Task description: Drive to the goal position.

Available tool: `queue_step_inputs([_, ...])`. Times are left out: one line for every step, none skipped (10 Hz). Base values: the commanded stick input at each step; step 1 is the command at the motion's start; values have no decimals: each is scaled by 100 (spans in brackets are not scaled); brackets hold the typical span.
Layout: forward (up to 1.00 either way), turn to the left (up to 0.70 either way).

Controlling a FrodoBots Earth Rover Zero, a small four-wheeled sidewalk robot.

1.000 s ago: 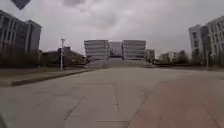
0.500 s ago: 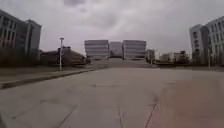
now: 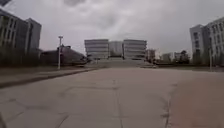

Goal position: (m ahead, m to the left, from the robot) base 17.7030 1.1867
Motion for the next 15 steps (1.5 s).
queue_step_inputs([70,-1])
queue_step_inputs([70,-1])
queue_step_inputs([70,-1])
queue_step_inputs([70,-1])
queue_step_inputs([70,-1])
queue_step_inputs([70,-1])
queue_step_inputs([70,-1])
queue_step_inputs([70,-1])
queue_step_inputs([70,-2])
queue_step_inputs([70,-5])
queue_step_inputs([70,-9])
queue_step_inputs([70,-14])
queue_step_inputs([70,-11])
queue_step_inputs([70,-3])
queue_step_inputs([70,-2])
